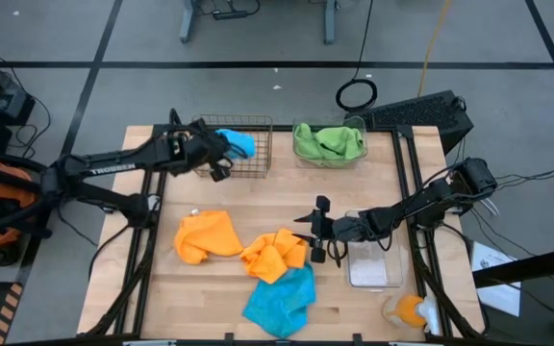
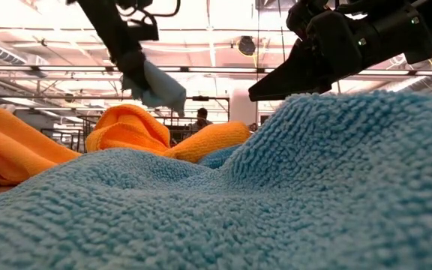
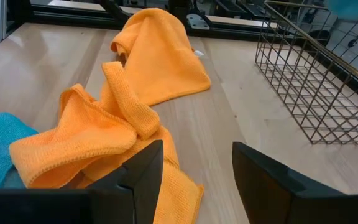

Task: Sort microfiber towel by color & place in baskets
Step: Put the top blue microfiber towel into the wire basket

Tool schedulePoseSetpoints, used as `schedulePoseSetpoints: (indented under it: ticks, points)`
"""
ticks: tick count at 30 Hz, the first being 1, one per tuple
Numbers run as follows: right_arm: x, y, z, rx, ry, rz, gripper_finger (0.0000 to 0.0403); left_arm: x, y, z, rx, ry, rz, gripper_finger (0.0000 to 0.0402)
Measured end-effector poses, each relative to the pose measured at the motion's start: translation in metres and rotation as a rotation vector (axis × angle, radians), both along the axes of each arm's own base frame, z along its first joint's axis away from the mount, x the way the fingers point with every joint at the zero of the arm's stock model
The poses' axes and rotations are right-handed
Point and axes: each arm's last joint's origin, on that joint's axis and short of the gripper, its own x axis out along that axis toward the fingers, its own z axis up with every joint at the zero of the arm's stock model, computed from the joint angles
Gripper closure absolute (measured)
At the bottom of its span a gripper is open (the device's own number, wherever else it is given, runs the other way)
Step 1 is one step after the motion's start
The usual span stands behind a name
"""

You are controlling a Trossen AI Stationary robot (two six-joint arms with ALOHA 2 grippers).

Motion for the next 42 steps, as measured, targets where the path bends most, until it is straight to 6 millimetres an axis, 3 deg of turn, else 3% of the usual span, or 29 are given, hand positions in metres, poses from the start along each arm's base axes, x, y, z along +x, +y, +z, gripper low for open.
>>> schedulePoseSetpoints:
  ticks: [9,20,30,34,42]
  points:
    - [0.000,0.000,-0.001,-0.004,0.011,0.000,0.0220,-0.008,0.031,-0.034,-0.059,-0.116,0.010,0.0359]
    - [0.000,-0.001,-0.001,-0.007,0.010,0.000,0.0220,-0.009,0.038,-0.063,-0.058,-0.226,-0.019,0.0359]
    - [0.000,-0.001,-0.001,-0.006,0.009,0.000,0.0220,0.008,0.049,-0.094,-0.102,-0.162,-0.002,0.0357]
    - [0.000,-0.001,-0.001,-0.008,0.015,0.000,0.0220,0.009,0.052,-0.101,-0.120,-0.154,0.024,0.0324]
    - [-0.001,-0.001,-0.002,-0.024,0.024,0.005,0.0220,0.006,0.048,-0.095,-0.140,-0.170,0.028,0.0201]
